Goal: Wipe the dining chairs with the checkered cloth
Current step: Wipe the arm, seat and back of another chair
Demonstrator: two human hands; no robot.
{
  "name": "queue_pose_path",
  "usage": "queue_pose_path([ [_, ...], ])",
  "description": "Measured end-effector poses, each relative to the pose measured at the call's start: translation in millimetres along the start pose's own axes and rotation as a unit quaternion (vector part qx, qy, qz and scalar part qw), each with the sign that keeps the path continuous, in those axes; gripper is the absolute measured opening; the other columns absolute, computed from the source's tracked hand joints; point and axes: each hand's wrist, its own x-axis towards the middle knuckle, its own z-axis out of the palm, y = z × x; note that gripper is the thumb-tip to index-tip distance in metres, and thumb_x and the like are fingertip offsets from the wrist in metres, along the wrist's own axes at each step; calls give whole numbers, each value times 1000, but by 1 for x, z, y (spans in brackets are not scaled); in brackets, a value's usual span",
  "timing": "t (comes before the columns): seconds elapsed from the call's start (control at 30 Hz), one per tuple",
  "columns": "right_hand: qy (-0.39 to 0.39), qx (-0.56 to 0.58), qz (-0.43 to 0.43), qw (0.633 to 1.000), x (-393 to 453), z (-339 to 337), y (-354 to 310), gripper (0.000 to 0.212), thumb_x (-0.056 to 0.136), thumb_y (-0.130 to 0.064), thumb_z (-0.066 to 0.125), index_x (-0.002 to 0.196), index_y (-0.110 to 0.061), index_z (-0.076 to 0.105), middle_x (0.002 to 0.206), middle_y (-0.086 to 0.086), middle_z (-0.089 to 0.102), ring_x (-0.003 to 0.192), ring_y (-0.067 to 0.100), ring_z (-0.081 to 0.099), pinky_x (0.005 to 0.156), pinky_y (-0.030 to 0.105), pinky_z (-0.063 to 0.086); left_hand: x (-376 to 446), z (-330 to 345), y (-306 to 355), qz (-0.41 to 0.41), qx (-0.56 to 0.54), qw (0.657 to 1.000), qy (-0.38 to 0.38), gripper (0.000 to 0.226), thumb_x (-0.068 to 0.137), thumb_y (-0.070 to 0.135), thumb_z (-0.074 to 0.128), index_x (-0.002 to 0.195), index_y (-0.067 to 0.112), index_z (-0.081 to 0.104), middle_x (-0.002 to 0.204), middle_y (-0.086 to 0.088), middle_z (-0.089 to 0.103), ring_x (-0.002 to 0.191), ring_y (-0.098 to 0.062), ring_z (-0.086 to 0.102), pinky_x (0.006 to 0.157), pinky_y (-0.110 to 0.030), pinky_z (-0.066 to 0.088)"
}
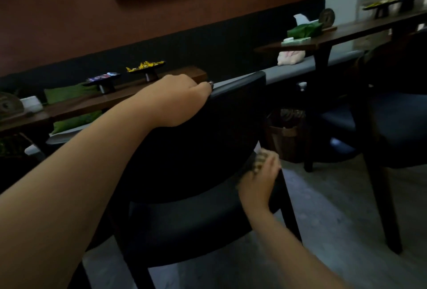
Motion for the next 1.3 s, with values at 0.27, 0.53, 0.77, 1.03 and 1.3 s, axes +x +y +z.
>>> queue_pose_path([
  [0.27,49,97,-211,971,70,2,-104,56,86,5,39,141,0,39,150,14,35,141,14,24,111,5,9,8,0,0,13,-49,999,-13,20,104,22,38,121,15,45,86,3,47,78,-14,51,69,-29,46],
  [0.53,6,91,25,996,54,9,-11,54,91,8,38,140,-12,46,144,6,47,137,15,35,116,24,24,4,2,3,2,-31,999,42,39,106,23,32,68,28,26,73,0,46,66,-15,48,58,-28,39],
  [0.77,-15,112,26,993,105,-22,-33,50,87,4,43,133,-11,55,134,6,56,129,18,47,113,38,34,6,4,1,11,-13,999,50,34,105,24,34,72,26,28,73,1,44,64,-13,48,51,-22,33],
  [1.03,-40,145,96,984,155,-2,-85,32,93,-8,43,107,-16,70,108,7,68,105,22,62,99,38,48,1,3,6,-13,-65,995,71,40,105,25,33,65,25,31,65,-1,50,58,-16,52,47,-24,27],
  [1.3,-113,106,209,966,122,-16,-23,29,98,-22,47,80,-14,68,70,9,58,58,21,54,53,27,43,-5,3,9,-119,-219,963,99,49,97,51,36,70,22,64,50,6,56,42,-2,54,40,-17,34],
])
